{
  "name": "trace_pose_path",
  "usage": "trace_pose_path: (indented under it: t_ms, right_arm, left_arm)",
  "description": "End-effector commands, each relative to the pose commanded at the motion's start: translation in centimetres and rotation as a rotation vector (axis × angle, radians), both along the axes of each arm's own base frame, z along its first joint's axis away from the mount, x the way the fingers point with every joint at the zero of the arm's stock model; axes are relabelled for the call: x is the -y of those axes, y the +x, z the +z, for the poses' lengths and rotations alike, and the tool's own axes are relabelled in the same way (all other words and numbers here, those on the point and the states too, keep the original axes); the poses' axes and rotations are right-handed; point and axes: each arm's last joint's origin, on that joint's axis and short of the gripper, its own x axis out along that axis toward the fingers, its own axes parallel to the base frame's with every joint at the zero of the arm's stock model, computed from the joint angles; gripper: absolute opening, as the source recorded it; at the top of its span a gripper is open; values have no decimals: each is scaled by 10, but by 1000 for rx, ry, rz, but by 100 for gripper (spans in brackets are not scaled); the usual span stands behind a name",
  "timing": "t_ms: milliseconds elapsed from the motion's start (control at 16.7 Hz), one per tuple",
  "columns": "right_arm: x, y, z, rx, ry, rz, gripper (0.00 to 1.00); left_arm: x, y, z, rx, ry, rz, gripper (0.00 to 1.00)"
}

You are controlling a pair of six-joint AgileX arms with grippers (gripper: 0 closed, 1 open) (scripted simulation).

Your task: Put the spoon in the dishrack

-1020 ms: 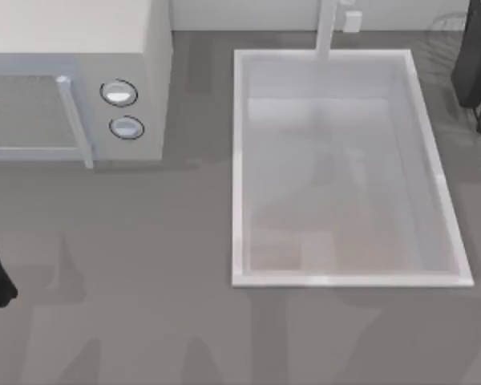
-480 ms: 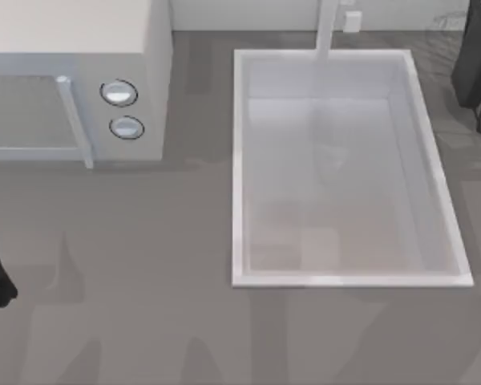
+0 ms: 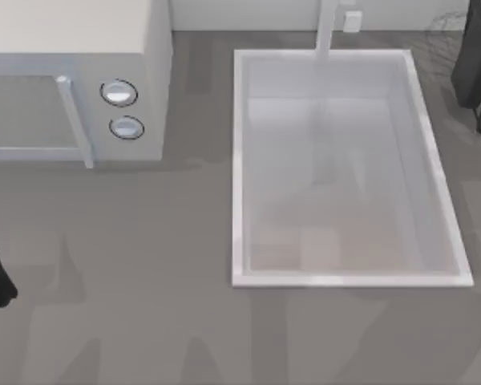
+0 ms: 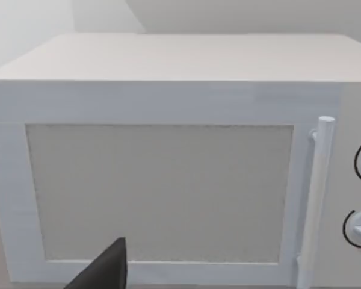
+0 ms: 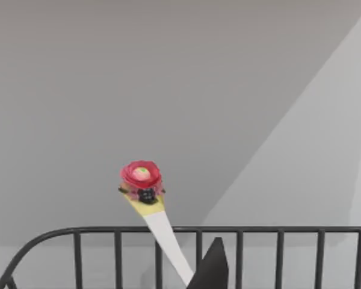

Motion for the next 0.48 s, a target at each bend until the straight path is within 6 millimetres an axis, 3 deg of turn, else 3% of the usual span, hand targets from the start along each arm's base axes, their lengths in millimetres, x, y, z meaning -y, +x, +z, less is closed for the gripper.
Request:
trace_pose_path:
  t_ms: [120,480]
  right_arm:
    - [0,0,0,0,0,0,98]
    - [0,0,0,0,0,0,100]
  left_arm:
    - [0,0,0,0,0,0,100]
    - [0,0,0,0,0,0,100]
